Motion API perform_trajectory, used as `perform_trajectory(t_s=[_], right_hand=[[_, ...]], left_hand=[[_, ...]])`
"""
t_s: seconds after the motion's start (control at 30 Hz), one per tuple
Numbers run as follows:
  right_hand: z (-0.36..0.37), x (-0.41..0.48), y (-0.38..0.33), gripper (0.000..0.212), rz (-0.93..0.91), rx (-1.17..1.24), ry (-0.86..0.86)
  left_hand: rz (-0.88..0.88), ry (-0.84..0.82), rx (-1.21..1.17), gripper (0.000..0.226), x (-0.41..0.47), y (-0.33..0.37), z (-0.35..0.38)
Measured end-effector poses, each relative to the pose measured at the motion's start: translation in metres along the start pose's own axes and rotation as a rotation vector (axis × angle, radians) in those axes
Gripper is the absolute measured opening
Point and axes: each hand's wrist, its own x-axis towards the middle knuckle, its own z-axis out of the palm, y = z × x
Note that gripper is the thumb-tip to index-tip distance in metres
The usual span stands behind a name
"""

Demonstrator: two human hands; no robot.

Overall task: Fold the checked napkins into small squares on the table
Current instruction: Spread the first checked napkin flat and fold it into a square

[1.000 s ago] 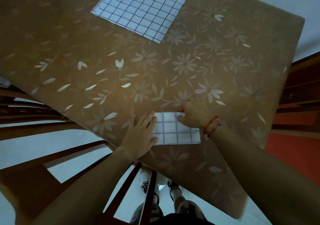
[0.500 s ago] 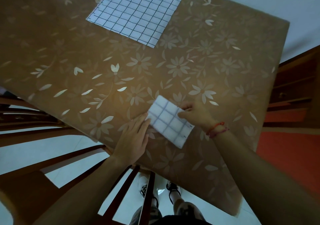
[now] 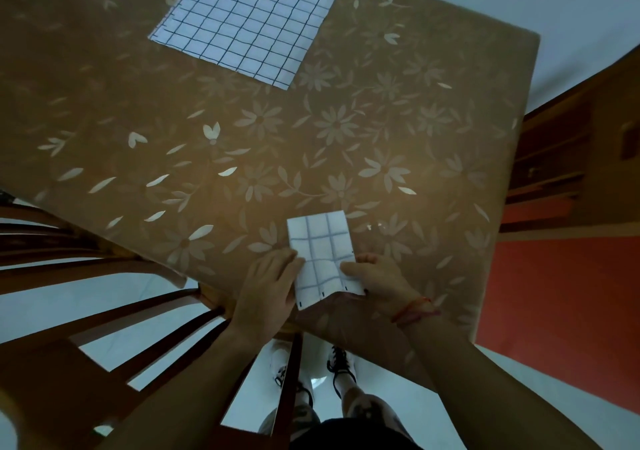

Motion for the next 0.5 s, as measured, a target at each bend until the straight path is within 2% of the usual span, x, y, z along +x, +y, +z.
perform_trajectory(t_s=[0.1, 0.2, 0.27, 0.37, 0.47, 0.5], right_hand=[[-0.001, -0.001, 0.005, 0.011, -0.025, -0.021, 0.01], [-0.006, 0.001, 0.007, 0.036, -0.112, -0.208, 0.045], [-0.009, -0.008, 0.001, 0.043, -0.182, -0.297, -0.053], [-0.019, -0.019, -0.004, 0.048, -0.158, -0.418, -0.221], [-0.023, -0.026, -0.01, 0.065, -0.236, -0.492, -0.403], [-0.017, -0.037, -0.02, 0.071, -0.198, -0.516, -0.436]], left_hand=[[0.041, 0.028, 0.006, 0.053, -0.004, 0.001, 0.002], [0.035, 0.004, -0.008, 0.051, -0.005, 0.0, 0.0], [0.027, -0.023, -0.019, 0.053, -0.006, -0.002, 0.0], [0.019, -0.009, -0.021, 0.048, -0.008, -0.005, 0.003], [-0.017, 0.0, -0.029, 0.038, -0.008, -0.002, -0.003], [-0.02, -0.006, -0.021, 0.037, -0.009, -0.003, -0.001]])
